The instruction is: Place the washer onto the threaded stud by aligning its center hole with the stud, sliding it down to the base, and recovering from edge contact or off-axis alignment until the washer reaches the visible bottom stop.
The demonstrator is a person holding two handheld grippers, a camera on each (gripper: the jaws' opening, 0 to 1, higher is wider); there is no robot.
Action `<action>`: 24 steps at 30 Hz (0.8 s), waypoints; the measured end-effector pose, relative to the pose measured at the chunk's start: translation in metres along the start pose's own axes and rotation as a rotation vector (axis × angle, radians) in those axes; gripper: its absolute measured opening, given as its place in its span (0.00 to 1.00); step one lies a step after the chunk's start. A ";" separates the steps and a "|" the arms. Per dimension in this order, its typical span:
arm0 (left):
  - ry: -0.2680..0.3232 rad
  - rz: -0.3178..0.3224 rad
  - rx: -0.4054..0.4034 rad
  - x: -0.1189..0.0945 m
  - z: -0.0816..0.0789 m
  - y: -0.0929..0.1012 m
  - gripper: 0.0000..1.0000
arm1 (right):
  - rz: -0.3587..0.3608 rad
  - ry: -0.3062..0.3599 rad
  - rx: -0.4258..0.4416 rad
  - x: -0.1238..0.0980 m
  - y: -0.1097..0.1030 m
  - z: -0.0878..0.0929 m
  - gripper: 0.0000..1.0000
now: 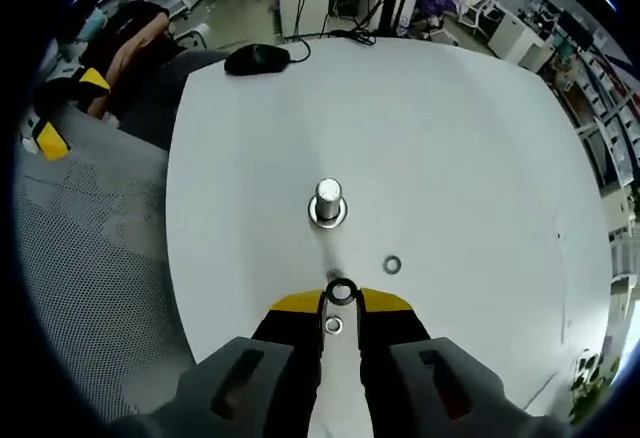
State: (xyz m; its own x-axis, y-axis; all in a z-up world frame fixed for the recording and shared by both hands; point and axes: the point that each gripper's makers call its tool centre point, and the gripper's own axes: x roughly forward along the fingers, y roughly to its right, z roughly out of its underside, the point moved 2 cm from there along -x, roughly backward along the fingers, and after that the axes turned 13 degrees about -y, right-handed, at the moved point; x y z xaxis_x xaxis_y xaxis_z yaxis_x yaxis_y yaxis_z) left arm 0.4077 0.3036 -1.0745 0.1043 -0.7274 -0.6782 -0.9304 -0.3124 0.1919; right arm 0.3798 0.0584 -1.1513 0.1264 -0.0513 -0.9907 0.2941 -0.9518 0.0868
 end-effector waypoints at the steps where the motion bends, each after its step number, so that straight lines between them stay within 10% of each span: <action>1: 0.000 0.000 0.000 0.000 0.000 0.001 0.37 | -0.008 -0.006 -0.006 0.001 -0.001 0.000 0.14; 24: 0.003 -0.003 -0.005 -0.001 -0.001 0.002 0.37 | -0.025 -0.065 -0.046 0.022 -0.001 -0.001 0.14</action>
State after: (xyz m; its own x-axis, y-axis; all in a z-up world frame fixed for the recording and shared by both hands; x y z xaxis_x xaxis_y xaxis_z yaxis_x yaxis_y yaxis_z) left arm 0.4066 0.3031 -1.0725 0.1079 -0.7283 -0.6767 -0.9285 -0.3171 0.1933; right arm 0.3833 0.0587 -1.1731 0.0570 -0.0489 -0.9972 0.3395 -0.9383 0.0654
